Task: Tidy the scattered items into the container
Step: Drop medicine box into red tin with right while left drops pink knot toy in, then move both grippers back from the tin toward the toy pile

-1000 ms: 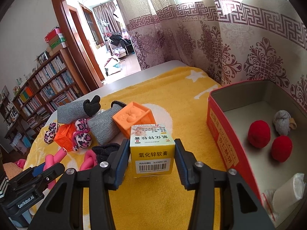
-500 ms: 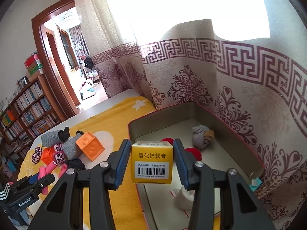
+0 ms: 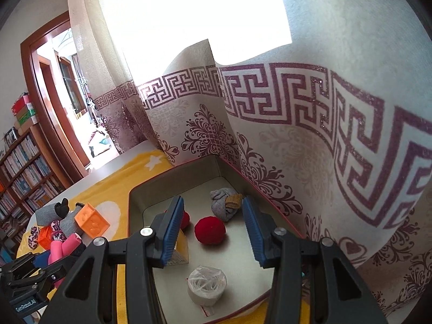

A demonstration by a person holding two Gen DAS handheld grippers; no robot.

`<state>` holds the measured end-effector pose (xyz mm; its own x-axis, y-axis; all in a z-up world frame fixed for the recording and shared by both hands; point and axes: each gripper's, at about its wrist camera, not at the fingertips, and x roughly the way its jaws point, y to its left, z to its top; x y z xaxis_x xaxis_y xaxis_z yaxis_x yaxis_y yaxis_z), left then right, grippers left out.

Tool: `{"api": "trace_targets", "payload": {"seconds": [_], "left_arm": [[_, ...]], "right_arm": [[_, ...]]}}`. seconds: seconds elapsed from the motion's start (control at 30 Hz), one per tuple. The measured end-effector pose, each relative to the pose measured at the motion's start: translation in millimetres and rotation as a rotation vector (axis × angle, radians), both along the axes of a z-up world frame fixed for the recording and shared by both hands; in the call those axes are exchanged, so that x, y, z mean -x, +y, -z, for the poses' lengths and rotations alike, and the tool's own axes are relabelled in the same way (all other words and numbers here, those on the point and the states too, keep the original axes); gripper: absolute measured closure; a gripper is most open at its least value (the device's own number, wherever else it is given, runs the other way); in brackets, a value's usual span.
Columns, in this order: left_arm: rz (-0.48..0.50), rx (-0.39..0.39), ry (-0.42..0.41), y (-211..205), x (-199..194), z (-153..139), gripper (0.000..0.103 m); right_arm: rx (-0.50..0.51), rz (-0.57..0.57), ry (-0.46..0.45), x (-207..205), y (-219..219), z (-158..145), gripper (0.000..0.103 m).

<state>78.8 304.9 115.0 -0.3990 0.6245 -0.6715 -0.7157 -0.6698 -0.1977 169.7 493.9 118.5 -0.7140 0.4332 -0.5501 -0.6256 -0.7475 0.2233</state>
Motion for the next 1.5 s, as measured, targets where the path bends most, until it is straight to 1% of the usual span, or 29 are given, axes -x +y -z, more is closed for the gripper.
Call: {"api": "trace_targets", "payload": {"seconds": [0.13,0.33,0.37,0.4,0.43,0.47,0.57,0.73,0.83,0.93,0.97,1.07,1.13,1.17,1.23,1.3,1.5], "left_arm": [[0.065,-0.002,0.002,33.2,-8.1,-6.3,0.054],[0.168,-0.009,-0.017,80.9,-24.5,-5.6,0.054],[0.182,-0.009,-0.027,86.0,-26.3,-4.1,0.053],[0.194,-0.008,-0.040,90.5,-28.0,-1.9,0.049],[0.202,-0.008,-0.050,93.0,-29.1,0.3,0.033],[0.204,-0.013,-0.051,93.5,-30.5,1.9,0.019],[0.189,-0.024,-0.047,88.2,-29.7,4.0,0.019],[0.137,-0.037,-0.061,65.8,-16.7,3.7,0.019],[0.089,-0.046,-0.061,46.1,-8.3,5.6,0.018],[0.039,-0.047,-0.078,24.7,1.3,11.5,0.018],[0.020,-0.046,-0.084,16.8,4.6,14.2,0.018],[-0.049,-0.049,-0.105,-10.1,15.1,24.4,0.018],[-0.096,-0.055,-0.124,-29.3,23.6,29.5,0.016],[-0.122,-0.060,-0.130,-39.6,28.3,31.6,0.012],[-0.177,-0.074,-0.137,-61.7,36.7,34.3,0.009],[-0.228,-0.094,-0.148,-85.3,45.8,36.1,0.009],[-0.370,-0.109,-0.152,-146.0,66.6,41.1,0.009]], "right_arm": [[0.030,0.030,0.036,-12.1,11.7,-7.0,0.053],[0.067,0.060,0.067,-24.4,25.1,-9.9,0.053],[0.073,0.060,0.069,-24.6,26.1,-9.9,0.052],[0.078,0.059,0.070,-24.6,27.2,-9.4,0.051],[0.080,0.058,0.070,-24.2,27.4,-9.0,0.048],[0.079,0.058,0.069,-24.1,26.9,-8.5,0.046],[0.075,0.052,0.064,-21.8,23.5,-7.2,0.044],[0.064,0.028,0.051,-14.5,12.0,-5.4,0.044],[0.054,0.003,0.044,-9.5,2.4,-4.8,0.044],[0.043,-0.028,0.038,-3.2,-9.2,-3.6,0.044],[0.041,-0.038,0.035,-0.8,-12.9,-2.8,0.042],[0.025,-0.073,0.025,5.5,-27.6,-1.5,0.033],[0.011,-0.106,0.022,9.9,-39.0,-1.8,0.032],[0.005,-0.123,0.021,11.9,-45.1,-2.3,0.032],[-0.009,-0.159,0.018,15.4,-58.1,-2.9,0.031],[-0.020,-0.192,0.012,20.0,-70.6,-2.6,0.031],[-0.033,-0.308,-0.006,41.2,-108.5,0.9,0.031]]}}
